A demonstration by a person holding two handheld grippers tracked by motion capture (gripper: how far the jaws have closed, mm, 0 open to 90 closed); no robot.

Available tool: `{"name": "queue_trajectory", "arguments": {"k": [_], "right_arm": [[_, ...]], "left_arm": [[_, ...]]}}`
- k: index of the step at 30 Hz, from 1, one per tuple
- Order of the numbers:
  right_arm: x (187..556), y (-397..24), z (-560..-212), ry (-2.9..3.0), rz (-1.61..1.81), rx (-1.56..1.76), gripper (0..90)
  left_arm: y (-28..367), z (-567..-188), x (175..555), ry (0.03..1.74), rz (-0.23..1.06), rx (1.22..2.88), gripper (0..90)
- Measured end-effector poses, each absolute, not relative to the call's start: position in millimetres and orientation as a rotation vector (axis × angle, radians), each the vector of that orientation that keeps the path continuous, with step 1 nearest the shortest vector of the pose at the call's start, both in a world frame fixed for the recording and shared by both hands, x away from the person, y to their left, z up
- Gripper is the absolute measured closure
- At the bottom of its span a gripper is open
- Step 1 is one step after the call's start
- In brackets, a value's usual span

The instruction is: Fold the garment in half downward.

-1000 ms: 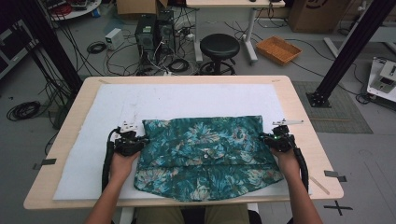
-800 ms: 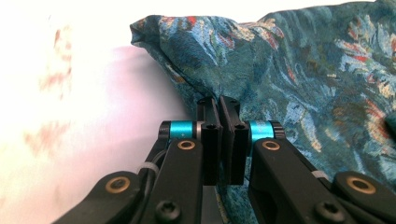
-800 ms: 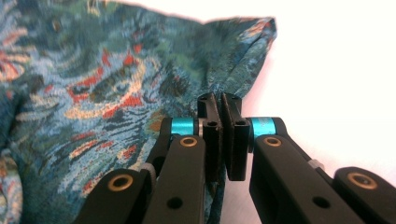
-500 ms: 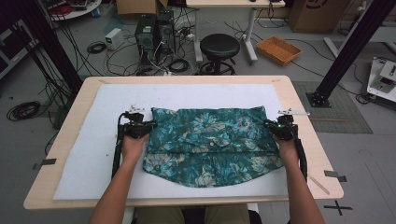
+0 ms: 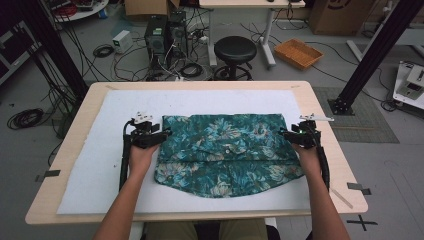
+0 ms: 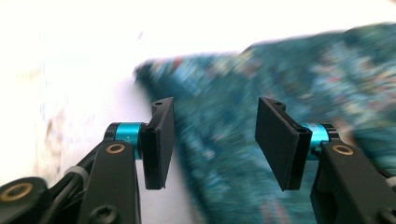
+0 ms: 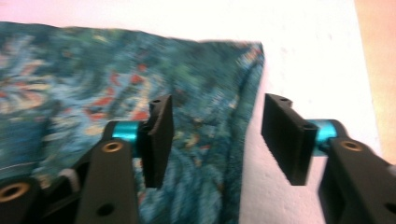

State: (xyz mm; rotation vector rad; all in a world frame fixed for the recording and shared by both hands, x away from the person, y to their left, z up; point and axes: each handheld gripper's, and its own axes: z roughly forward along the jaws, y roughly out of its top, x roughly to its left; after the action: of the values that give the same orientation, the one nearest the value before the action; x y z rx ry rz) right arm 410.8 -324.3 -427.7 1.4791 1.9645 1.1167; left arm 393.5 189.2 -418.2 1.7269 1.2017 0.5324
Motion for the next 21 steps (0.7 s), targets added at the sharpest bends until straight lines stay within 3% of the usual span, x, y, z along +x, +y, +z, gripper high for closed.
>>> {"name": "queue_trajectory", "arguments": {"k": [3, 11, 21], "right_arm": [[399, -315, -421, 2.034, 1.22, 1.399, 39.5], [370, -291, -425, 2.105, 1.369, 1.294, 39.1], [359, -292, -431, 2.125, 1.414, 1.304, 39.1]], "left_arm": [[176, -410, 388, 1.098, 0.432, 1.745, 47.5], [113, -416, 388, 0.943, 0.248, 1.991, 45.2], [75, -437, 395, 0.983, 0.218, 2.153, 45.9]]}}
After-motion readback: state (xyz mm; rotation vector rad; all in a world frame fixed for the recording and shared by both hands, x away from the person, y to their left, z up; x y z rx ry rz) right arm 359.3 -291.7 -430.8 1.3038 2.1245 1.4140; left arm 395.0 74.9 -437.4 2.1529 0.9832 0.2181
